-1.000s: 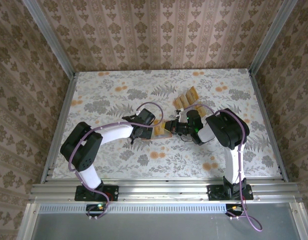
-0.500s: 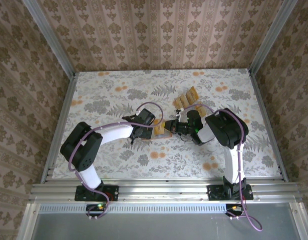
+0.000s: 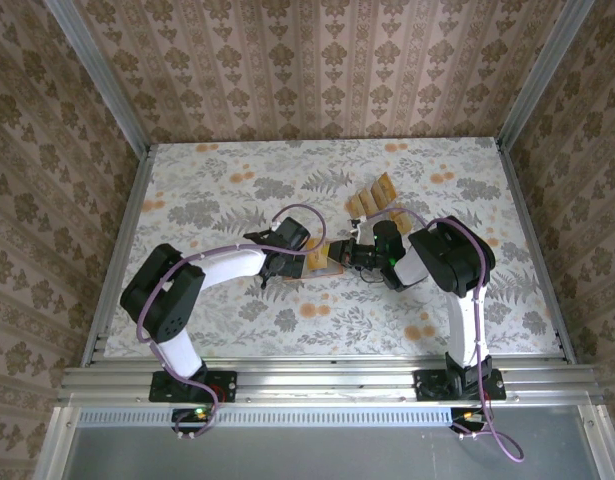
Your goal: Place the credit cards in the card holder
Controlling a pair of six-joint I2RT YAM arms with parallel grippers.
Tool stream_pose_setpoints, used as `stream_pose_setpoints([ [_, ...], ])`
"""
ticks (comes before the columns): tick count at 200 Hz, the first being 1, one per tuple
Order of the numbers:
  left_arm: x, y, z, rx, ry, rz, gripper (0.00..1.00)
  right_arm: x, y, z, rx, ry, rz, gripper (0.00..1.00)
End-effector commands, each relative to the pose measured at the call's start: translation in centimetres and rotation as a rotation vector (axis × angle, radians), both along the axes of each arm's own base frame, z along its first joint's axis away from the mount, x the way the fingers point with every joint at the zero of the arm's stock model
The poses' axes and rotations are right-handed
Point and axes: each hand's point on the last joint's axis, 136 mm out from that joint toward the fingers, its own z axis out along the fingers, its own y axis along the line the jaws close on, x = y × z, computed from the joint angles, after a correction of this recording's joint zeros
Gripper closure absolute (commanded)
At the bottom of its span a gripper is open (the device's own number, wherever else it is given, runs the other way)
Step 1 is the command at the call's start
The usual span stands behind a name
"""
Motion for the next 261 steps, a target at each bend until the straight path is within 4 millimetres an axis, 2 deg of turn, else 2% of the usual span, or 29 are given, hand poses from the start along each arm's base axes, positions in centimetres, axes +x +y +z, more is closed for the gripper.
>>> stream_pose_setpoints([
  [1, -0.9, 0.8, -0.2, 0.046, 0.027, 0.004, 0.0, -2.9, -0.4, -4.7, -0.094, 0.162, 0.026, 1.0],
  [73, -0.8, 0.5, 0.0, 0.047, 0.025, 0.001, 0.0, -3.0, -1.3, -4.7, -0.139, 0.217, -0.026, 1.0],
  [156, -0.9, 0.6, 0.1, 0.053, 0.027, -0.001, 0.0, -3.4, -2.0, -5.5, -0.167, 0.243, -0.058, 1.0],
  [261, -0.8, 0.4, -0.1, 0.05, 0.028, -0.005, 0.0, -3.6, -1.0, -5.6, -0.149, 0.255, -0.007, 1.0],
])
